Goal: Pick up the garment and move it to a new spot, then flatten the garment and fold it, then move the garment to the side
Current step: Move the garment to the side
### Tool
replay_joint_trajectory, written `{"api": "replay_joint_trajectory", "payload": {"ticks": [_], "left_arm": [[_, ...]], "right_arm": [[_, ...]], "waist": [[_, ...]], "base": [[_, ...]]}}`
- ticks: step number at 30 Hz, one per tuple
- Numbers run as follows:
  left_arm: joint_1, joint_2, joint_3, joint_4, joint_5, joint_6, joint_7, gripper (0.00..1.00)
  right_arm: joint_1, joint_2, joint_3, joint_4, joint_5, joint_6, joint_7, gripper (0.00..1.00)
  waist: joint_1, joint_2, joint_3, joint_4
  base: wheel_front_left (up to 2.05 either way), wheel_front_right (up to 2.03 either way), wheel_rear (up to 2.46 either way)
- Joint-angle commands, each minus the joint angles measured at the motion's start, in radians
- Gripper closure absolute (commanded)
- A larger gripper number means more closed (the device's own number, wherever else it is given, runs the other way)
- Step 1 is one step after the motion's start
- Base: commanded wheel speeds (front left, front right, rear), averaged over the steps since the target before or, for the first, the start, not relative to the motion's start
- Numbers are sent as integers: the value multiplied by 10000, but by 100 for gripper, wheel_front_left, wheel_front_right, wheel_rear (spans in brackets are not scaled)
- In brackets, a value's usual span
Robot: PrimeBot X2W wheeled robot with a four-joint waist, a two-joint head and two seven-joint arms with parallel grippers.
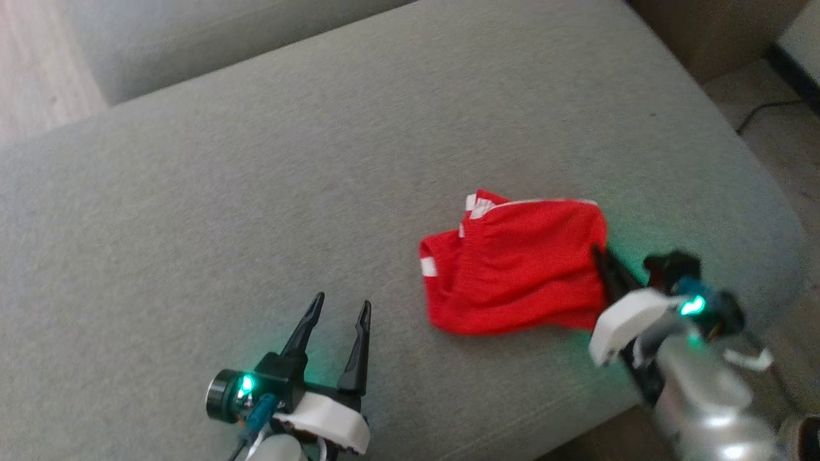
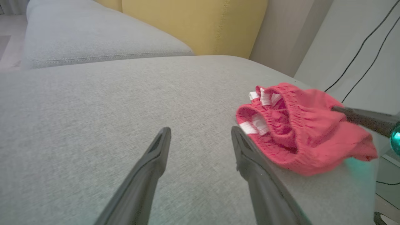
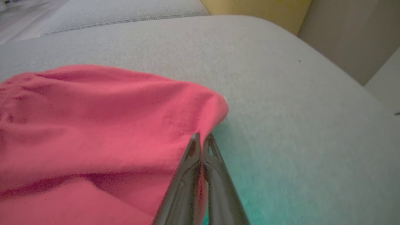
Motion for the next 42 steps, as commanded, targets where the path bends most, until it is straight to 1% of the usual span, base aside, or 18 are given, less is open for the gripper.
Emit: {"api": "replay_joint_trajectory", "payload": {"ticks": [1,6,9,14,16,17,19,21,22,23,26,29,30,32,36,39,42], "left_arm": [[-491,12,216,-191,145,-10,-97,0],[-734,12,300,-46,461,-81,-97,0],[-904,12,430,-9,612,-94,-97,0],[-1237,12,544,-23,878,-187,-97,0],[-1330,12,577,-56,948,-214,-97,0],[-1330,12,577,-56,948,-214,-97,0],[-1368,12,605,-85,974,-219,-97,0],[-1385,12,653,-107,968,-202,-97,0],[-1393,12,677,-119,957,-194,-97,0],[-1397,12,702,-136,942,-175,-97,0],[-1395,12,799,-166,878,-109,-97,0],[-1344,12,973,-211,844,-13,-97,0],[-1320,12,1068,-231,836,23,-97,0],[-1264,12,1282,-242,838,88,-97,0],[-1102,12,1824,-294,863,187,-97,0],[-924,12,2251,-356,851,265,-97,0],[-681,12,2643,-389,920,298,-97,0]], "right_arm": [[-864,-266,106,-250,-227,-9,-139,100],[-2232,-1121,-310,176,-837,-9,-139,100],[-3100,-1794,-803,641,-1320,-9,-39,100],[-4095,-3083,-2569,1426,-2288,-9,265,100],[-4258,-3478,-3414,1575,-2710,-9,347,100],[-4258,-3478,-3414,1575,-2710,-9,347,100],[-4302,-3705,-4228,1631,-3131,-9,410,100],[-4274,-3787,-4916,1592,-3597,-9,453,100],[-4258,-3722,-5212,1560,-3793,-9,449,57],[-4246,-3620,-5509,1506,-3929,-9,397,0],[-4252,-3240,-6067,1204,-4268,-9,84,0],[-4346,-2666,-6064,846,-4364,-9,-102,0],[-4375,-2423,-5946,643,-4309,-9,-122,0],[-4265,-1842,-5527,-158,-4018,-9,-131,0],[-3455,-855,-4557,-1757,-3052,-9,-136,0],[-2549,-334,-3832,-2636,-2223,-9,-137,0],[-1489,-12,-3345,-3307,-1572,-9,-137,0]], "waist": [[1,0,429,472],[1,0,1080,1200],[1,0,1469,1571],[1,0,1936,2118],[1,0,2038,2260],[1,0,2038,2260],[1,0,2083,2345],[1,0,2098,2388],[1,0,2093,2401],[1,0,2074,2403],[1,0,1971,2398],[1,0,1772,2433],[1,0,1701,2458],[1,0,1522,2531],[1,0,1137,2796],[1,0,834,3085],[1,0,543,3386]], "base": [[0,0,0],[0,0,0],[0,0,0],[0,0,0],[0,0,0],[0,0,0],[0,0,0],[0,0,0],[0,0,0],[0,0,0],[0,0,0],[0,0,0],[0,0,0],[0,0,0],[0,0,0],[0,0,0],[0,0,0]]}}
